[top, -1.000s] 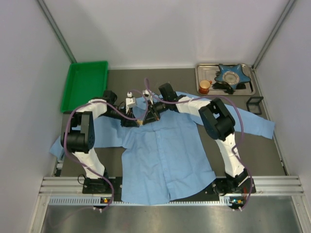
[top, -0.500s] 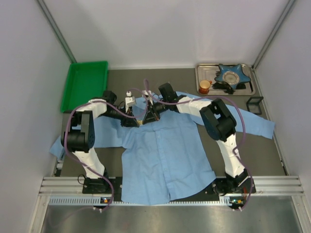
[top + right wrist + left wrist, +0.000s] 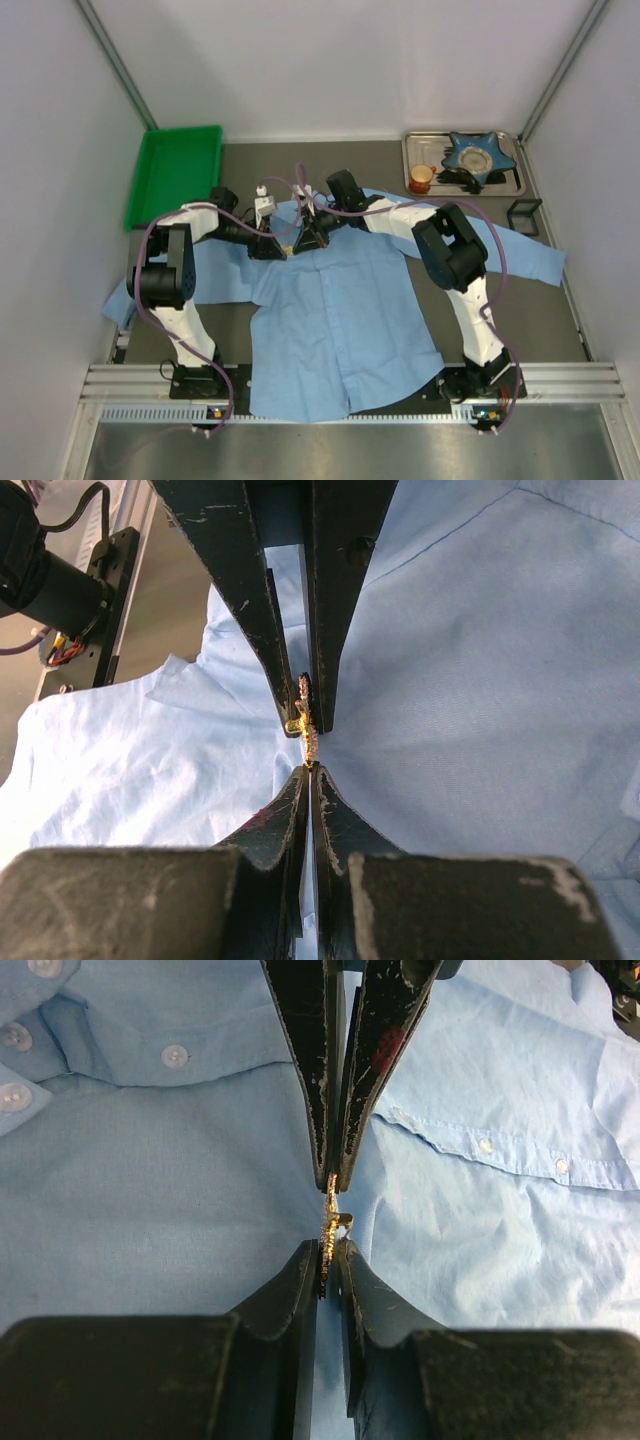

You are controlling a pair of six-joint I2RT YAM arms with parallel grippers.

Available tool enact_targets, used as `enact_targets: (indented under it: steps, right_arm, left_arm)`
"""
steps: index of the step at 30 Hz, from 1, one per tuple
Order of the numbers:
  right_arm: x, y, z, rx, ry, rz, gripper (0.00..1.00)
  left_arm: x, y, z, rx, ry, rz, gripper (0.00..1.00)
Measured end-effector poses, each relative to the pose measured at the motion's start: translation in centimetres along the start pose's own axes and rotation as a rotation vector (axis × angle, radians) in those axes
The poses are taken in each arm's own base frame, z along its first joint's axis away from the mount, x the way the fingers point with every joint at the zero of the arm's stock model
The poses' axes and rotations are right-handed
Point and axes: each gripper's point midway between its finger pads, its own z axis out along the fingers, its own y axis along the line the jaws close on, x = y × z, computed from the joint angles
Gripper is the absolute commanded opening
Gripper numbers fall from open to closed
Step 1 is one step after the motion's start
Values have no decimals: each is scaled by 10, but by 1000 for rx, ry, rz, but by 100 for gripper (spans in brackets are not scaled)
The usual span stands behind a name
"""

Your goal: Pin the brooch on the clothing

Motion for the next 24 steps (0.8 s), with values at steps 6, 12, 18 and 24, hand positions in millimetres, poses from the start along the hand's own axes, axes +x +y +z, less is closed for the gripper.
enact_targets:
  steps: [6, 12, 18, 24]
  right_arm:
    - [0, -1, 0, 7, 0, -3, 0]
    - [-3, -1, -1, 13, -6, -18, 0]
    - [-5, -2, -1, 26, -5, -28, 0]
    - [-2, -3, 1, 39, 1, -28, 0]
  left_arm:
    - [0, 1, 0, 4, -7, -38, 12]
    - [-1, 1, 0, -1, -6, -90, 9]
    - [-3, 3, 0, -6, -6, -143, 7]
    - [-1, 4, 0, -19, 8, -193, 5]
